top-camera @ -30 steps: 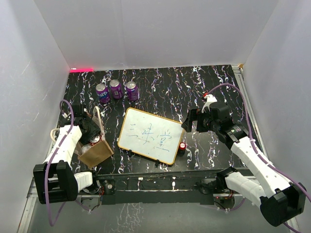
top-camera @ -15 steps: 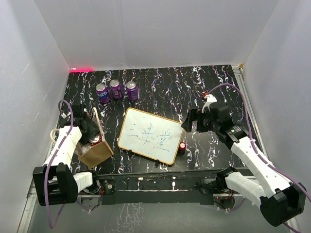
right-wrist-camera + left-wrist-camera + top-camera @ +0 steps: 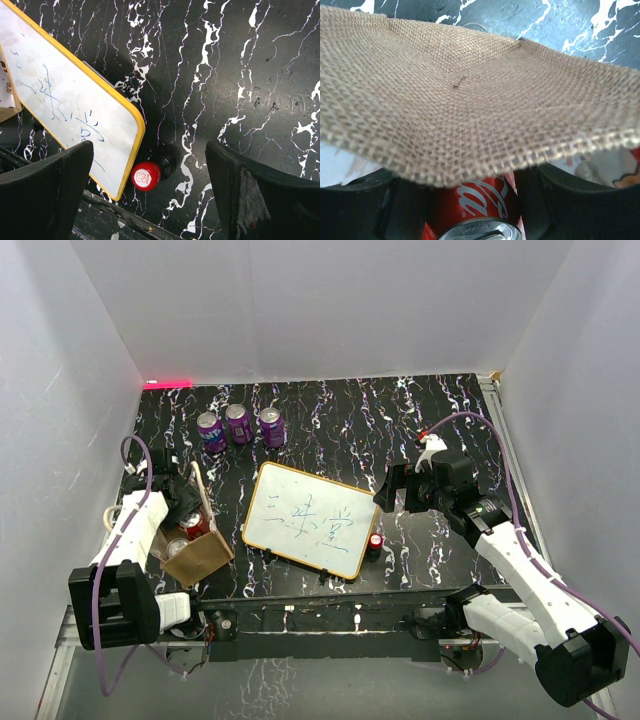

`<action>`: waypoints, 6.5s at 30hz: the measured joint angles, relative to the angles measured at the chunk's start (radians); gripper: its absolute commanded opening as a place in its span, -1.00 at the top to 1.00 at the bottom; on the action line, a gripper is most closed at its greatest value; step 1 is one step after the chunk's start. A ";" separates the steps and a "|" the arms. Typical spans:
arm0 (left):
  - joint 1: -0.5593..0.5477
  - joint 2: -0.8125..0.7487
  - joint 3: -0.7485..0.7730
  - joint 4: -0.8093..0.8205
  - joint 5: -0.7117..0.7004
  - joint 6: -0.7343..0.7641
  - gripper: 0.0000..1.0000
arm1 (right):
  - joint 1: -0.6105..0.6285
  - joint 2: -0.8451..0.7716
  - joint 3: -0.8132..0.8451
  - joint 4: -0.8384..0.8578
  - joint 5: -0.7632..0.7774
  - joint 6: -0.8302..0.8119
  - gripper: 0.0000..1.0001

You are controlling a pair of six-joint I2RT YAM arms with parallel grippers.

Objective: Take the beverage out of the canvas bag

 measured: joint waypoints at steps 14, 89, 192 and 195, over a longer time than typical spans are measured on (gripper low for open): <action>0.016 0.017 -0.004 0.037 0.016 0.002 -0.48 | 0.000 0.000 0.000 0.000 0.000 0.000 -0.96; 0.017 0.016 0.726 -0.095 0.287 0.106 0.47 | 0.000 -0.026 0.000 0.001 -0.011 0.000 -0.96; -0.209 -0.429 0.174 -0.340 -0.400 -0.254 -0.94 | 0.067 0.006 0.000 0.028 0.098 -0.054 -0.96; -0.209 -0.442 0.175 -0.293 -0.357 -0.196 -0.94 | 0.072 0.006 0.000 0.028 0.098 -0.054 -0.96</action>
